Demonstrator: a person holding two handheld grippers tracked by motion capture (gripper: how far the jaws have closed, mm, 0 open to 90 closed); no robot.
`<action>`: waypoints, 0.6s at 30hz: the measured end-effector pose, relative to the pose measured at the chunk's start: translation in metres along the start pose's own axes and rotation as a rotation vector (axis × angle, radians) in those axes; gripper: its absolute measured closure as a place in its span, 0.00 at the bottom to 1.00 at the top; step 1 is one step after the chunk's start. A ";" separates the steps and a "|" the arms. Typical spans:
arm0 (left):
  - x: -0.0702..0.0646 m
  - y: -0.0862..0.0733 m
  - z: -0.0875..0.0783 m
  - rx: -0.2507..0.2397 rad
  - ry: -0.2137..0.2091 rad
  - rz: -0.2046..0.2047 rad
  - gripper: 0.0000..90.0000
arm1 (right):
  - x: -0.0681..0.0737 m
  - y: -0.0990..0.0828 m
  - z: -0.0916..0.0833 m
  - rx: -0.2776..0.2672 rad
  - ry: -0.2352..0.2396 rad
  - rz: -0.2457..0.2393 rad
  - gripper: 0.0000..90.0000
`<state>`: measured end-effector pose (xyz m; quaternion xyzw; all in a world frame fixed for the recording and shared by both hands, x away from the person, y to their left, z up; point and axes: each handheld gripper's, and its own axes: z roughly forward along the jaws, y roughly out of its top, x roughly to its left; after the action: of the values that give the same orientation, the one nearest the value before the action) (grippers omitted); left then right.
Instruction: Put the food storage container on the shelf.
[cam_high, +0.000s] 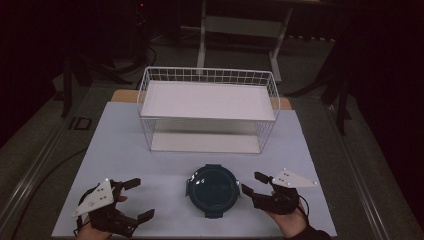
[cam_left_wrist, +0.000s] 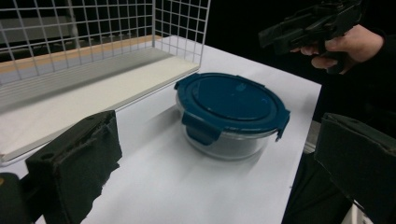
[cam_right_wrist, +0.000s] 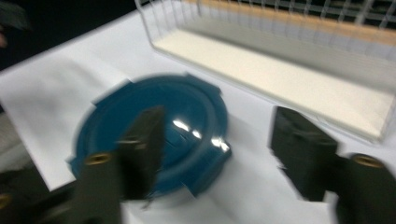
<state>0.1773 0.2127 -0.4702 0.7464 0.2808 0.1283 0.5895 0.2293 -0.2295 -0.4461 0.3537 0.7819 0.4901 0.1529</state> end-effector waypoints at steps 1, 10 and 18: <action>-0.002 0.002 0.001 0.005 -0.003 0.002 0.00 | 0.001 0.002 -0.001 -0.011 0.019 0.003 0.28; -0.010 0.025 0.014 0.042 -0.049 0.021 0.00 | 0.008 0.011 -0.009 -0.082 0.047 -0.076 0.13; -0.005 0.045 0.029 0.054 -0.081 -0.053 0.00 | 0.015 0.011 -0.014 -0.144 -0.014 -0.133 0.16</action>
<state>0.2008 0.1794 -0.4342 0.7591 0.2797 0.0746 0.5831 0.2144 -0.2254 -0.4284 0.2926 0.7651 0.5315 0.2157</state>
